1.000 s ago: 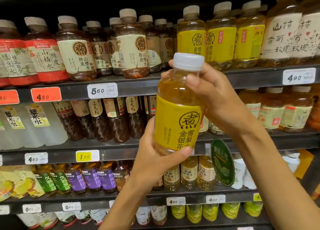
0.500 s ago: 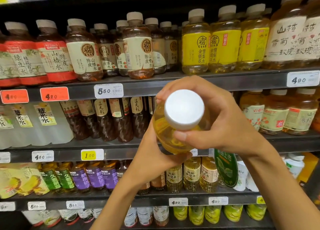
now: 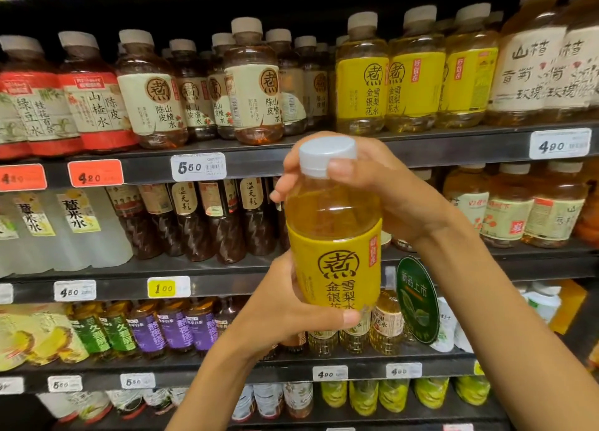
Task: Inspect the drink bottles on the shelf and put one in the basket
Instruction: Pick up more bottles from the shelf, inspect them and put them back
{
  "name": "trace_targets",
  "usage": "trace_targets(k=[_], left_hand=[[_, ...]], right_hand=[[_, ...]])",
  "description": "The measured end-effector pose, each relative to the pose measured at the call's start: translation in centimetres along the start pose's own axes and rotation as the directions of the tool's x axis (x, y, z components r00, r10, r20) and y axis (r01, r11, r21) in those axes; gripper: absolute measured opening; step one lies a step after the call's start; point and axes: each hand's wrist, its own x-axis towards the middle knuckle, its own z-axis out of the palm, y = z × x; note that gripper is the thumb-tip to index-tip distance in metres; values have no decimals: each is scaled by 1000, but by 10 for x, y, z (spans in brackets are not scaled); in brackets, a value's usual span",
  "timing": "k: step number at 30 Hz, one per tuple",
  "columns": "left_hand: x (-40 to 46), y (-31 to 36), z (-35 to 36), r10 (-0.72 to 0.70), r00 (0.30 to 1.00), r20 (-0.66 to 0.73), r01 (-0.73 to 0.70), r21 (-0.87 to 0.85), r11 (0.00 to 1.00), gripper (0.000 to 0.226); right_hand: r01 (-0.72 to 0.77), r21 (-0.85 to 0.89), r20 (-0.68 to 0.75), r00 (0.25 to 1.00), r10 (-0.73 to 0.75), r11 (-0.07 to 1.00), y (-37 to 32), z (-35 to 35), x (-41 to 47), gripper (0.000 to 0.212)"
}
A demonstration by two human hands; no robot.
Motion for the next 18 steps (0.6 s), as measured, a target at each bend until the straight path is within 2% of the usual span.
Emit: trace_targets(k=[3, 7, 10, 12, 14, 18], left_hand=[[2, -8, 1, -25, 998, -54, 19, -95, 995, 71], [7, -7, 10, 22, 978, -206, -45, -108, 993, 95], [14, -2, 23, 102, 922, -375, -100, 24, 995, 94], [16, 0, 25, 129, 904, -408, -110, 69, 992, 85], [16, 2, 21, 129, 905, -407, -109, 72, 991, 76], [12, 8, 14, 34, 946, -321, -61, -72, 996, 76]], right_hand=[[5, -90, -94, 995, -13, 996, 2, 2, 0, 19], [58, -207, -324, 938, -125, 977, 1, 7, 0, 18], [77, -269, -454, 869, -197, 960, 4, 16, 3, 19], [61, -272, -496, 847, -194, 960, 3, 19, 3, 16], [13, -217, -495, 860, -121, 976, -2, 13, 2, 19], [-89, -111, -295, 954, 52, 990, -12, -9, 1, 33]])
